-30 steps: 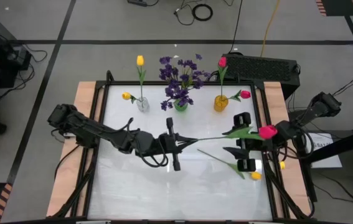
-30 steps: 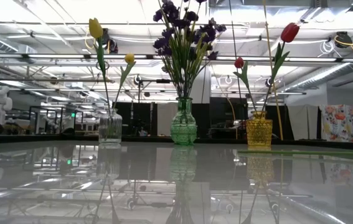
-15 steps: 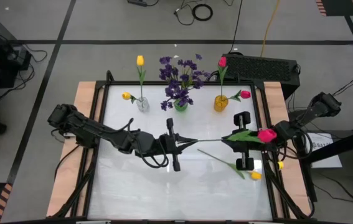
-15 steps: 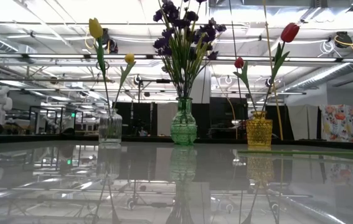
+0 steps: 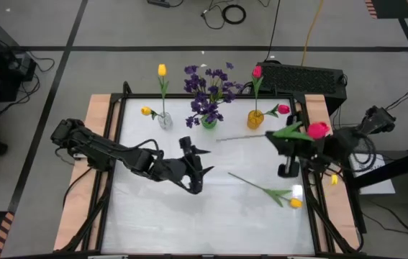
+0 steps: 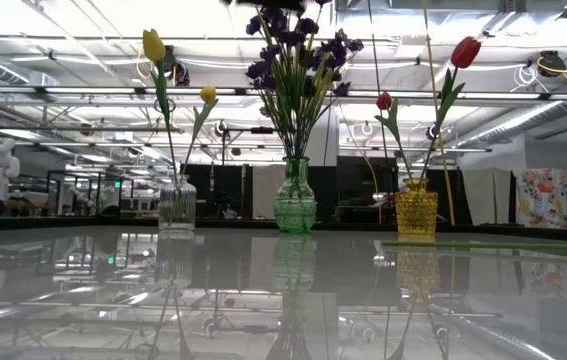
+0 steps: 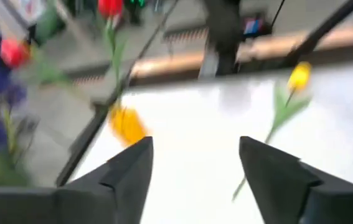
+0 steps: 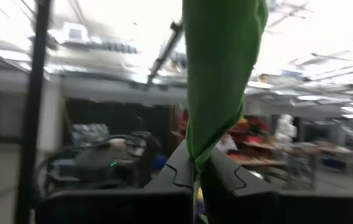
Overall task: Sort flowers into vase by color
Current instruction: Put the pink flower into the yellow vase
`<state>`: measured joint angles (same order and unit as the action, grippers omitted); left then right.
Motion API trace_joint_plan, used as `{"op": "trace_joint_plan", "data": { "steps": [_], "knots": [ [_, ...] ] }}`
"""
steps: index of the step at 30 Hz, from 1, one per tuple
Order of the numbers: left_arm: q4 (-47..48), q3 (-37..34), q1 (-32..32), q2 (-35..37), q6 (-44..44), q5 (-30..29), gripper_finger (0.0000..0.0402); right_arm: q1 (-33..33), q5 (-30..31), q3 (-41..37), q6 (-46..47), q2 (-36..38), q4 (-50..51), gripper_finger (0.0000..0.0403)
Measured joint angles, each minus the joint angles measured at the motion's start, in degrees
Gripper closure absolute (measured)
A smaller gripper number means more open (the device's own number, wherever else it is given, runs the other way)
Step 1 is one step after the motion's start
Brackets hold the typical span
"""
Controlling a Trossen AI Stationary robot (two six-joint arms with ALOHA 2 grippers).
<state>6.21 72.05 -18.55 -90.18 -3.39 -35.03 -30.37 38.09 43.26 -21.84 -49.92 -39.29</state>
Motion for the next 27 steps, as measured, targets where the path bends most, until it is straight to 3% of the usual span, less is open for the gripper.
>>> {"op": "trace_joint_plan", "data": {
  "steps": [4,7,13,22,27],
  "knots": [
    [11.16,0.0,0.0,0.08,6.09,-0.85,0.0136,0.26,6.81,10.21,-1.38,-0.36,16.57,0.0401],
    [13.97,0.0,0.0,0.08,7.58,-0.5,0.0135,2.67,12.92,18.7,-1.7,-1.65,31.54,0.0402],
    [13.53,0.0,-0.33,0.08,7.56,0.35,0.0134,10.99,12.77,30.64,6.24,-0.77,54.5,0.0402],
    [11.43,0.0,-0.7,0.1,7.01,1.14,0.0134,26.75,12.4,32.6,17.82,0.75,65.19,0.0403],
    [9.92,0.0,-0.73,0.12,7.0,3.67,0.0134,33.44,6.43,32.58,21.88,-3.32,68.48,0.0403]
  ]
}}
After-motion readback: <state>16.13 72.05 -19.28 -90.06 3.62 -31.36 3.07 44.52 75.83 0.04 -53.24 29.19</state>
